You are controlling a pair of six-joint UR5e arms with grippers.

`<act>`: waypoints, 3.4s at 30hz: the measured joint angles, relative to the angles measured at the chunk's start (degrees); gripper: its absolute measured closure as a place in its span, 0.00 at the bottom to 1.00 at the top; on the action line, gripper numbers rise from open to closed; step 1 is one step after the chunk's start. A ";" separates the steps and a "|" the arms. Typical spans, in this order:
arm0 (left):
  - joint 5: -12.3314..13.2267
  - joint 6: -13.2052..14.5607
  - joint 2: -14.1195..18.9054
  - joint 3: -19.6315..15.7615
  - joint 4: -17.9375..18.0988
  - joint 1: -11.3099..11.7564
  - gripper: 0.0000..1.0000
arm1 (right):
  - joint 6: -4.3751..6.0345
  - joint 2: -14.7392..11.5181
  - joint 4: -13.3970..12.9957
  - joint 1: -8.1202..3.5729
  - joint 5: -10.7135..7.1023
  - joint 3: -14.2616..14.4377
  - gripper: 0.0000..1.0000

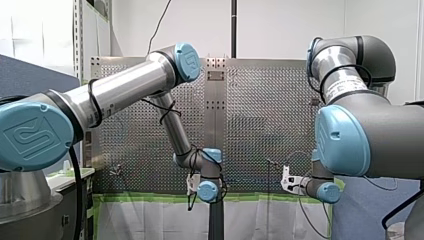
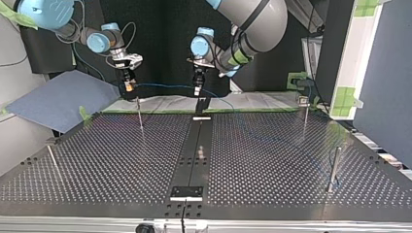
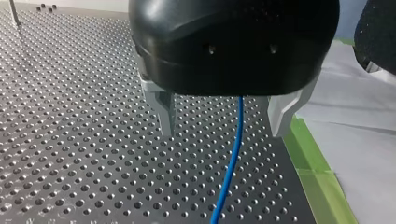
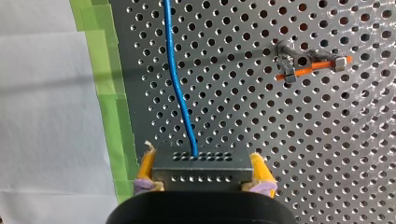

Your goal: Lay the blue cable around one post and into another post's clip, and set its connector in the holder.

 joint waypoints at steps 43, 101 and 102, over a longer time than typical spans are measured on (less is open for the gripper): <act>2.35 3.31 0.02 -0.05 -1.49 -0.05 0.79 | 0.15 0.00 -0.14 -0.43 1.23 0.00 1.00; 1.82 -1.73 -2.27 5.20 1.05 -4.28 0.99 | 0.00 0.00 0.72 -2.82 7.80 0.01 1.00; 1.60 -1.78 -2.67 5.62 0.68 -4.44 0.99 | 0.01 0.00 0.81 -3.07 8.08 0.01 1.00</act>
